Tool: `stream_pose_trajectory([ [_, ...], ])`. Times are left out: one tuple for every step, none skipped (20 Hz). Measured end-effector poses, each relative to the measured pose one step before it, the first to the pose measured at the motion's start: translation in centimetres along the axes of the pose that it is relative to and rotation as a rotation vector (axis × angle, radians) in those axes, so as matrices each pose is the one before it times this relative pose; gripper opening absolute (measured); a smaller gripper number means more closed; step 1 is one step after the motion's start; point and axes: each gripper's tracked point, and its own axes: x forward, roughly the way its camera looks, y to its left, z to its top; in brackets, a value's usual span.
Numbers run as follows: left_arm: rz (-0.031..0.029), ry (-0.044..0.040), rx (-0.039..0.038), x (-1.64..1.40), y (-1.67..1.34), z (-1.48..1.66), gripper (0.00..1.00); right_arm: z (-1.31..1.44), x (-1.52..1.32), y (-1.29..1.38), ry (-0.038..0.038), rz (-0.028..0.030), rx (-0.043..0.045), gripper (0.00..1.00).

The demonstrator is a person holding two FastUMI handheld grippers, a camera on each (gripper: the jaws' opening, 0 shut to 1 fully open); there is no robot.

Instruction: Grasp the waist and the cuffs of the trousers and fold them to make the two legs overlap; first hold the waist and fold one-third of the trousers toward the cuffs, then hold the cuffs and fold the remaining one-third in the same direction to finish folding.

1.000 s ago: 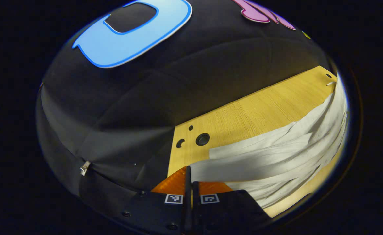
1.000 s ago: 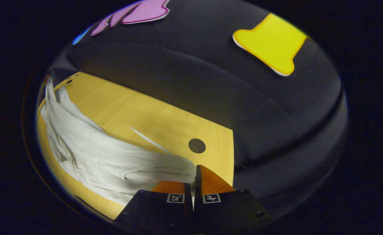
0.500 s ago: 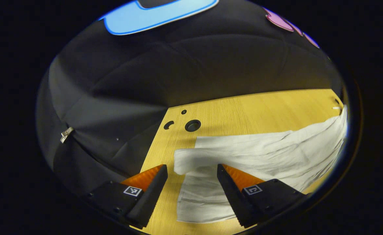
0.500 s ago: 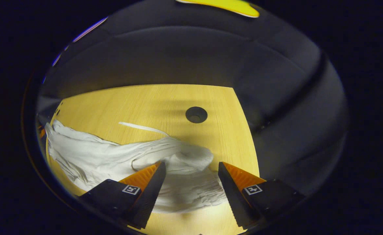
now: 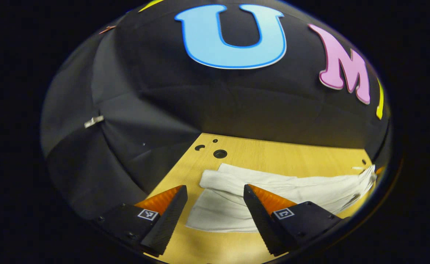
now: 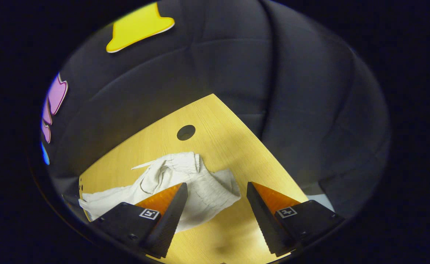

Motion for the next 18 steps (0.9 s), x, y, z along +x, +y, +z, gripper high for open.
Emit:
stream_pose_trajectory([
  [-0.00559,-0.00233,-0.04224,-1.025,-0.319,-0.647,0.99,-0.544,0.321,0.053,-0.00155,0.00295,0.0264,0.99],
  [-0.00779,0.00052,-0.02918,-0.565,-0.117,-0.588,0.99,-0.284,0.019,-0.136,-0.00244,-0.00227,0.02315,0.99],
  [-0.006,0.00528,-0.01418,-0.991,-0.29,-1.023,0.98,-0.143,0.198,-0.254,-0.00431,-0.01119,0.017,0.99],
  [0.00672,0.008,-0.00397,-0.973,-0.004,-0.847,0.98,-0.314,0.269,-0.003,-0.00182,-0.00774,0.01345,0.99],
  [0.00422,0.00967,0.00129,-0.865,-0.02,-0.945,0.96,-0.228,0.382,-0.024,-0.00364,-0.00353,0.01151,0.99],
  [0.00349,0.00656,0.00001,-0.738,0.038,-0.604,0.96,-0.225,0.42,-0.059,-0.00811,-0.00338,0.00628,0.99],
  [-0.00184,0.0014,0.00287,-0.482,0.039,-0.487,0.96,-0.103,0.35,-0.055,-0.00572,-0.00551,-0.00051,0.99],
  [0.00296,-0.00047,0.0049,-0.336,0.028,-0.241,0.96,0.253,-0.146,0.16,-0.01583,-0.0028,-0.00658,0.99],
  [0.00124,0.00168,0.0106,-0.494,0.104,-0.58,0.96,0.053,0.4,0.061,-0.0117,-0.00679,-0.01043,0.99],
  [0.00318,0.00082,0.01258,-0.526,0.028,-0.2,0.96,-0.129,-0.137,0.043,-0.00951,-0.01357,-0.01197,0.99],
  [0.00271,-0.00025,0.01103,-0.351,0.028,-0.133,0.96,-0.025,-0.02,0.068,-0.00959,-0.01248,-0.01514,0.99],
  [-0.00029,-0.00347,0.00887,-0.358,-0.128,-0.043,0.96,0.063,0.037,0.098,-0.01013,-0.01297,-0.02099,0.99],
  [-0.00396,-0.0043,0.00999,-0.375,-0.308,0.015,0.96,-0.004,-0.005,0.05,-0.00125,-0.01545,-0.02793,0.99],
  [-0.00628,-0.00274,0.01014,-0.255,-0.187,-0.074,0.96,-0.206,0.189,0.086,-0.00414,-0.01076,-0.03099,0.96],
  [-0.00815,-0.0031,0.00989,-0.257,-0.306,-0.135,0.96,-0.498,0.064,0.422,0.01475,0.00579,-0.01652,0.96],
  [-0.0111,-0.00344,0.01005,-0.281,-0.301,-0.045,0.96,0.116,0.073,0.286,-0.00573,-0.0085,-0.00774,0.76],
  [-0.01113,0.00262,0.01464,-0.249,-0.299,-0.219,0.96,-0.185,0.017,0.452,0.01142,0.00726,0.00301,0.66],
  [-0.00417,0.00271,0.02188,-0.246,-0.192,-0.136,0.96,-0.252,0.038,0.312,-0.00398,-0.00625,0.00383,0.54],
])
